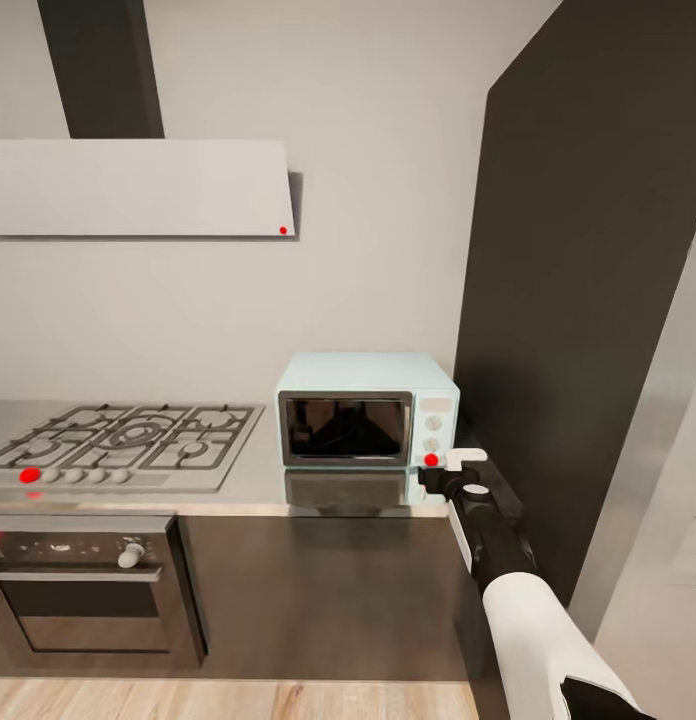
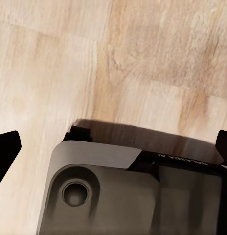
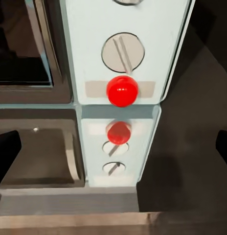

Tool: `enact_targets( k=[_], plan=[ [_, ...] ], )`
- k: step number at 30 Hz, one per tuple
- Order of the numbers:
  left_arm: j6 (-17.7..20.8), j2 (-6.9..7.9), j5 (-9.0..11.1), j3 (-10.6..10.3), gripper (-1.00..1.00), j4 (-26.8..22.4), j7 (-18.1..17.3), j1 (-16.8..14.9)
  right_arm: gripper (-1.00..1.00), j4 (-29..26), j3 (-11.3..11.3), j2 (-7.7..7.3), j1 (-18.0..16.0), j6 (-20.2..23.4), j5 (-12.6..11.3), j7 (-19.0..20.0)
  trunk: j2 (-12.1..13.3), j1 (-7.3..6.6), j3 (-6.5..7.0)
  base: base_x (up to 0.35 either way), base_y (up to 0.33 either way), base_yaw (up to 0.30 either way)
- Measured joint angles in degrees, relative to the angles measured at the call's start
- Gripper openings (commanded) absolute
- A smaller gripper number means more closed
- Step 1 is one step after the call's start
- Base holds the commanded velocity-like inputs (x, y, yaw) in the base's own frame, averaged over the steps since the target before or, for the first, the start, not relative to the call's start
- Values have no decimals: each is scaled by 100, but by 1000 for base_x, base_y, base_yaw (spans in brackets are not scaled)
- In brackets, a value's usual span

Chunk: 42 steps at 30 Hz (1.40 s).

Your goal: In the kitchen, take the popcorn bag from the countertop, put it into the microwave, and heat it until the popcorn is cooked so the cooked popcorn ends up inside the bag.

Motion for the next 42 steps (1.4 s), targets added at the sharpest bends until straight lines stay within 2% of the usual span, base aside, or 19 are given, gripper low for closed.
enact_targets(
  k=[23, 31, 37, 40, 41, 42],
  plan=[
    [-5, 0, 2, 0, 100, 0, 5, 0, 100, 239, -2, -5, 0, 8, -11, 40, 1, 1, 0, 124, 0, 0],
    [-6, 0, 2, 0, 100, 0, 7, 0, 100, 263, -4, -88, 0, 9, -12, 47, 1, 1, 0, 1, 0, 0],
    [-7, 0, 2, 0, 100, 0, 5, 0, 100, 265, -2, -280, 0, 18, -25, 117, 1, 1, 0, 0, 0, 0],
    [-8, 0, 1, 0, 100, 0, 3, 0, 100, 265, -1, -295, 0, 18, -28, 132, 1, 1, 0, 0, 0, 0],
    [-8, 0, 1, 0, 100, 0, 2, 0, -100, 265, -1, -296, 0, 18, -28, 134, 1, 1, 0, 0, 0, 0],
    [-8, 0, 0, 0, 100, 0, 1, 0, -100, 265, -1, -297, 0, 18, -29, 135, 1, 1, 0, 0, 0, 0]
  ],
)
